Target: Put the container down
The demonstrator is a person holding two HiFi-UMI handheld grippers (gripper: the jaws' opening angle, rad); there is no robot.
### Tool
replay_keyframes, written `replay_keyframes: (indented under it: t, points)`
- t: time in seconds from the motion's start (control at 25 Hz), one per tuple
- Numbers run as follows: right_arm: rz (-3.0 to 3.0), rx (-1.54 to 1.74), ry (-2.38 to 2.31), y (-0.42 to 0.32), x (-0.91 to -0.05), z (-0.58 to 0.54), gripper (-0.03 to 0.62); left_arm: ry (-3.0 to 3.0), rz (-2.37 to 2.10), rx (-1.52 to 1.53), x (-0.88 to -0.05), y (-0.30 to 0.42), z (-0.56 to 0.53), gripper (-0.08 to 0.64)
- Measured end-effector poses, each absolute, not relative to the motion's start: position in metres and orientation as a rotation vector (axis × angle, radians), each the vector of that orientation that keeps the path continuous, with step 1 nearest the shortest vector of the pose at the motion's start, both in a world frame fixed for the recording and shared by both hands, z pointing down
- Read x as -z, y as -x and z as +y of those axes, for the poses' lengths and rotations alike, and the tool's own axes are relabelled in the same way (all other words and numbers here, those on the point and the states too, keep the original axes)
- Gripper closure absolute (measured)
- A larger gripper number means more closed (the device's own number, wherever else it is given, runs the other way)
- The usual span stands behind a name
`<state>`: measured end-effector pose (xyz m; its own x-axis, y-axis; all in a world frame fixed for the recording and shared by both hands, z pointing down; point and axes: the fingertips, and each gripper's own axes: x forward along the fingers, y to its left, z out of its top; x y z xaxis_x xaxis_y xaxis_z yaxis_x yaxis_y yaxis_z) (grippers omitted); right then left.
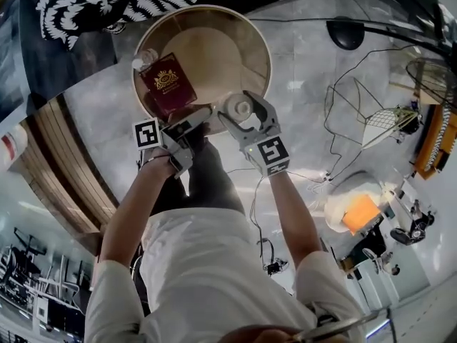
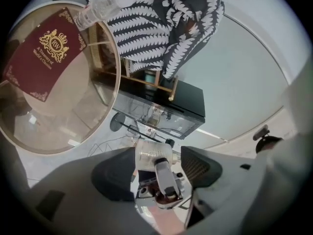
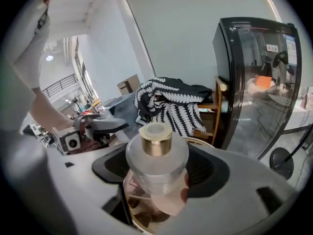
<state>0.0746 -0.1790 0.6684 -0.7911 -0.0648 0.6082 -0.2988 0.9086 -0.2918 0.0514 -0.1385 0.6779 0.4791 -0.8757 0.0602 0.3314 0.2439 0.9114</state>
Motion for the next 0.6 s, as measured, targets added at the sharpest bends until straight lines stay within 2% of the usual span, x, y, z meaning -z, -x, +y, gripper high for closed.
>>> replay_keyframes:
  t: [0.28,0.6]
  points:
    - [-2.41,-0.515,-0.319,-0.075,-0.736,-0.195,0.259,-0.97,-0.704,0.87,-0.731,-0.052,-0.118,0.35]
    - [-2.349,-0.469,-0.378,-0.075,-0.82,-0.207,0.259,-0.937,-0.8,0.863,-0.788,-0.037,-0.095,0.41]
